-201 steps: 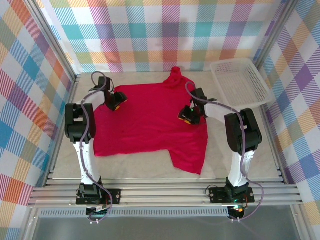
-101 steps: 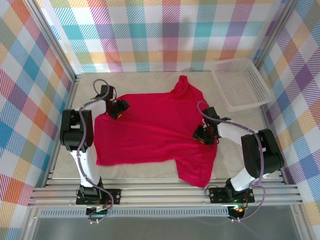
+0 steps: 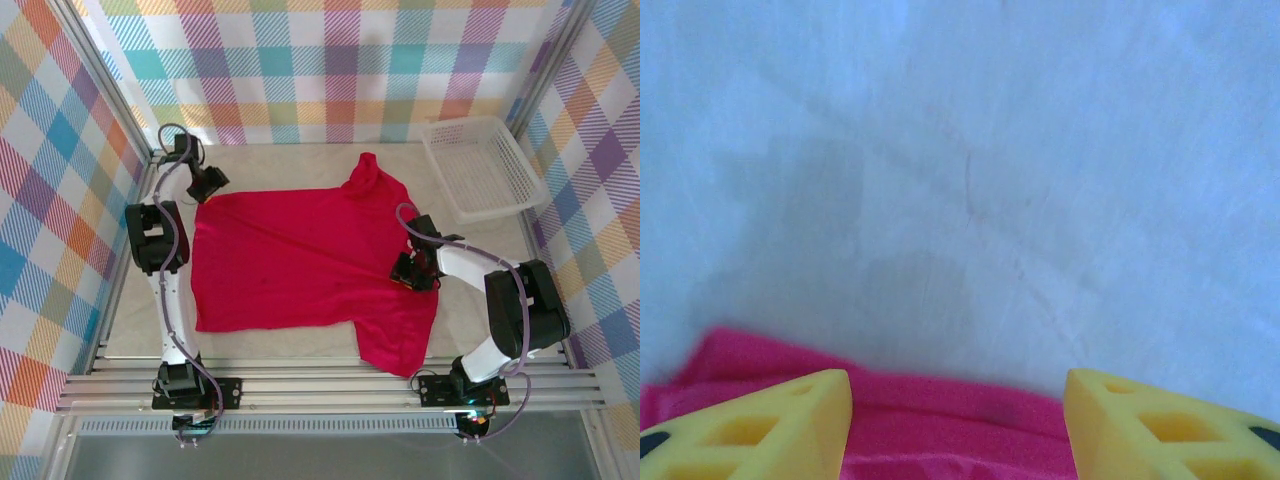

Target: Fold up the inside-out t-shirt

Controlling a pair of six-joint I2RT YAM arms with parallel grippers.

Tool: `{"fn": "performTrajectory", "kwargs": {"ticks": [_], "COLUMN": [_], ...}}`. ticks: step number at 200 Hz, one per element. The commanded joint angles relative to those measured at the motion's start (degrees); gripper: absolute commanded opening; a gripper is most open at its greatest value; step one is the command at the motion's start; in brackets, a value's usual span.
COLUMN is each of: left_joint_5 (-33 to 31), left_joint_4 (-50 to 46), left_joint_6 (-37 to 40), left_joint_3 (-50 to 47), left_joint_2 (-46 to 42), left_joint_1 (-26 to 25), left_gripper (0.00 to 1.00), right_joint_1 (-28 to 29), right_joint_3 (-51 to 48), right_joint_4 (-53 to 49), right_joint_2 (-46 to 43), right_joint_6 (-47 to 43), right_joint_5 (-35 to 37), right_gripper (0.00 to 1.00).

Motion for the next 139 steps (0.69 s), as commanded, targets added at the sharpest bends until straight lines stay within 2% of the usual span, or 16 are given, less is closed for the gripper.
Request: {"fn": "performTrajectory", "kwargs": {"ticks": [1,24,43,70,93,113,127,139], "left_joint_5": [-3.62,-5.72,-6.79,-8.85,-1.70,4.24,4.39,3.30], "left_joint_4": [-1.44,1.52,3.69,7.87,16.38,25.45,26.99,26.55], "left_joint_6": [4.00,4.44,4.49,1.70,-4.22,-8.79,-9.32,-8.80], "left_joint_3": [4.95,4.90,0.45,-12.99,-28.91,-40.63,-45.18,-47.35], "left_joint_2": [-2.14,-4.78,-9.39,-20.07,-29.17,-32.64,-32.71,-32.13], "left_joint_1": [0.18,-0.21,-2.23,-6.92,-11.88,-16.30,-18.90,-20.28], "left_gripper": [0.56,0.53,0.53,0.53,0.53,0.53,0.52,0.52], "right_joint_1": [-0.69,-0.71,-0.73,-0.64,-0.53,-0.60,-0.58,-0.62], "right_joint_3": [0.16,0.89,2.77,8.93,15.98,23.01,29.57,37.29], "right_joint_4": [-4.42,-4.77,-5.66,-6.77,-4.55,-0.53,1.94,2.38], "right_joint_2": [-0.06,-0.35,-0.96,-2.69,-1.96,3.64,10.35,17.25], "right_joint_6": [-1.02,-1.24,-1.89,-2.59,-2.86,-2.71,-2.70,-2.86], "right_joint_5": [1.69,0.90,0.26,-2.25,-2.99,-1.49,0.45,1.64], "right_gripper": [0.32,0.32,0.32,0.41,0.53,0.54,0.52,0.47]}}
